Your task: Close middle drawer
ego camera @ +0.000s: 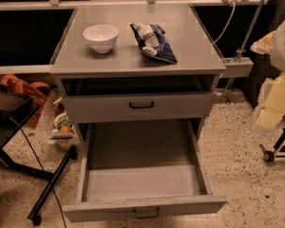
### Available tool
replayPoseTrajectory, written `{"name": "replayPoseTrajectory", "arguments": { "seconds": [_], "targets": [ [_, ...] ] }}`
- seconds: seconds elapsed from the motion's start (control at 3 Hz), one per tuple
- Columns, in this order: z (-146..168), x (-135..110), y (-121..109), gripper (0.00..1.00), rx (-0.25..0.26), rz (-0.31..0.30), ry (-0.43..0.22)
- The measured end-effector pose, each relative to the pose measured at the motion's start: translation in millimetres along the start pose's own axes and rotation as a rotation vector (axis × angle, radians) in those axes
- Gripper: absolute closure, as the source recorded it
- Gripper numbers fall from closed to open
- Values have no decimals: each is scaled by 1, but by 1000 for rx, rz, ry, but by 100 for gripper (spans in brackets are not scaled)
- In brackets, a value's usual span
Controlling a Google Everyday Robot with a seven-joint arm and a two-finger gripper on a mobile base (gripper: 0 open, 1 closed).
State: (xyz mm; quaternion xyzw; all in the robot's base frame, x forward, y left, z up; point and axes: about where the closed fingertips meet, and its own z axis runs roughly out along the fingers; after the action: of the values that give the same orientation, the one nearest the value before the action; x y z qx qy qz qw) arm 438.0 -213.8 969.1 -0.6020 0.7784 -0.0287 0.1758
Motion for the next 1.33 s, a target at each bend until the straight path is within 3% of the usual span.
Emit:
{"name": "replayPoseTrajectory", "arguments": {
  "seconds": [0.33,0.67,1.0,1.33],
  "targets": [
    [44,5,24,0,-42,38,-103],
    [119,6,66,0,-134,133,-258],
    [203,-4,117,0,-233,189,-413],
    [290,-12,161,0,-314,259,-532]
  ]
}}
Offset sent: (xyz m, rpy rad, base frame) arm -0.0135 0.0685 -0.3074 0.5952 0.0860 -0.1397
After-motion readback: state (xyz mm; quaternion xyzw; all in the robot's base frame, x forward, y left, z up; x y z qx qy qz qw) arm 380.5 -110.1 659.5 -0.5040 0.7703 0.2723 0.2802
